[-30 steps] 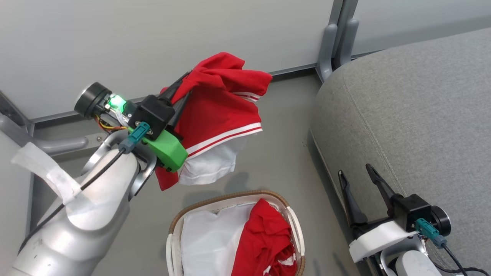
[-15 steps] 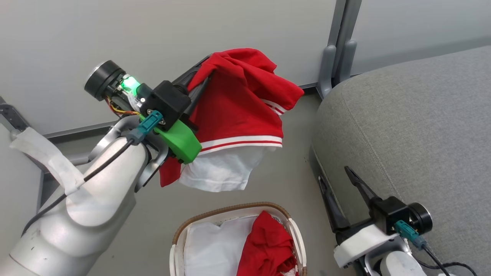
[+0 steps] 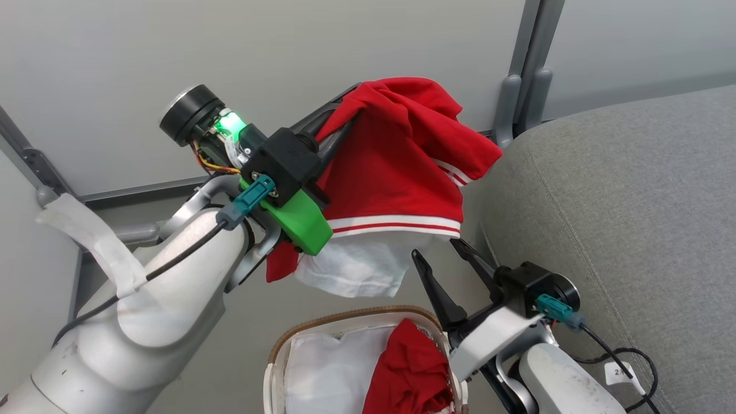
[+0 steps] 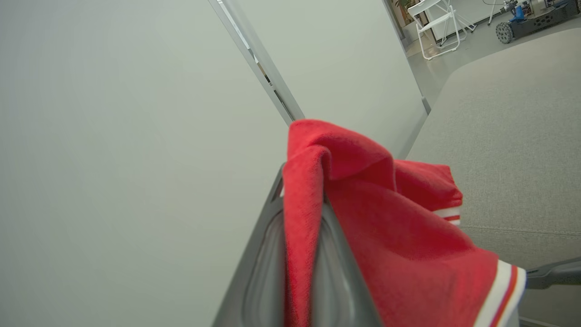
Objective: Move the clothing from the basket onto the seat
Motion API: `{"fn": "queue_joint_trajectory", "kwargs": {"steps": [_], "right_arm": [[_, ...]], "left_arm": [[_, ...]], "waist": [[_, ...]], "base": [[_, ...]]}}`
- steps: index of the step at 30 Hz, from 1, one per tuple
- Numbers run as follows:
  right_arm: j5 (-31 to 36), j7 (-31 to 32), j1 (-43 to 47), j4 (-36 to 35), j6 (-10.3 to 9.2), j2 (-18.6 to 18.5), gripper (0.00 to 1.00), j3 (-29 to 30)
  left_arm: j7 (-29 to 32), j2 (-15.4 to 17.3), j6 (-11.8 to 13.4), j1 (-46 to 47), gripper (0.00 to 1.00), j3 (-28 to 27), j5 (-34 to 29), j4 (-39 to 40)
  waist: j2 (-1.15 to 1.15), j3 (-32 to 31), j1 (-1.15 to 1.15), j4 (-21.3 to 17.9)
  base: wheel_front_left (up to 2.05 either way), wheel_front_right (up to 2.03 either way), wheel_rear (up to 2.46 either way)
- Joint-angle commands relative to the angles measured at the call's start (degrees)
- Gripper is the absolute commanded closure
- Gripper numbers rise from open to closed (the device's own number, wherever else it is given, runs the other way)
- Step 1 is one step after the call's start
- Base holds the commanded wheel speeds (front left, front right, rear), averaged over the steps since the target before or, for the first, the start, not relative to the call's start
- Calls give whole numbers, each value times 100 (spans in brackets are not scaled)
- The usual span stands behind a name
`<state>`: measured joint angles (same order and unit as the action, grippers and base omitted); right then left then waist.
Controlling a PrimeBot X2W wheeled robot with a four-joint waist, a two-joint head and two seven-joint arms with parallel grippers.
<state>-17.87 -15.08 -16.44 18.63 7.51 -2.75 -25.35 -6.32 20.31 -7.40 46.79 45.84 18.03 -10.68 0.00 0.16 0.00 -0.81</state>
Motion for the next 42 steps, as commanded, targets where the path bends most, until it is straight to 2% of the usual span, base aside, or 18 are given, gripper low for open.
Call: {"fn": "queue_joint_trajectory", "kwargs": {"steps": [1, 8, 14, 20, 24, 26, 27, 28, 29, 39, 41, 42], "right_arm": [[-37, -14, -134, 107, -5, -26, 0, -67], [12, -14, -616, 468, -5, -20, 0, -245], [33, -14, -881, 46, -5, -173, 0, -598], [35, -14, -898, -343, -5, -167, 0, -506], [-12, -14, -930, -221, -5, -115, 0, -409], [-27, -14, -1008, -140, -5, -87, 60, -397], [-32, -14, -1036, -114, -5, -80, 65, -386], [-24, -14, -1050, -92, -5, -79, 87, -350], [-5, -14, -1053, -81, -5, -76, 100, -320], [305, -14, -1082, -212, -5, -25, 100, -52], [399, -14, -1059, -253, -5, -28, 100, 7], [443, -14, -1047, -279, -5, -27, 100, 37]], "left_arm": [[14, -17, -14, 96, 100, 11, 34, 67], [60, 13, 5, 102, 100, 68, 64, 243], [70, 16, 49, 35, 100, 99, 116, 266], [22, 64, 103, -91, 100, 79, 175, 223], [-17, 43, 149, -162, 100, 96, 217, 218], [-35, 24, 149, -196, 100, 104, 240, 207], [-32, 17, 162, -214, 100, 102, 262, 198], [-42, 14, 180, -236, 100, 94, 276, 183], [-49, 10, 194, -259, 100, 84, 306, 168], [-361, -72, 387, -656, 100, -35, 587, -115], [-463, -112, 431, -792, 80, -75, 678, -216], [-525, -145, 460, -872, 65, -99, 739, -272]], "waist": [[0, 4, 0, 21], [0, 34, 0, 48], [0, 71, 0, 50], [0, 110, 0, 18], [0, 126, 0, 6], [0, 135, 0, 9], [0, 140, 0, 12], [0, 146, 0, 13], [0, 153, 0, 15], [0, 235, 0, 17], [0, 249, 0, 14], [0, 254, 0, 11]], "base": [[0, 0, 0], [0, 0, 0], [0, 0, 0], [0, 0, 0], [0, 0, 0], [0, 0, 0], [0, 0, 0], [0, 0, 0], [0, 0, 0], [0, 0, 0], [0, 0, 0], [0, 0, 0]]}}
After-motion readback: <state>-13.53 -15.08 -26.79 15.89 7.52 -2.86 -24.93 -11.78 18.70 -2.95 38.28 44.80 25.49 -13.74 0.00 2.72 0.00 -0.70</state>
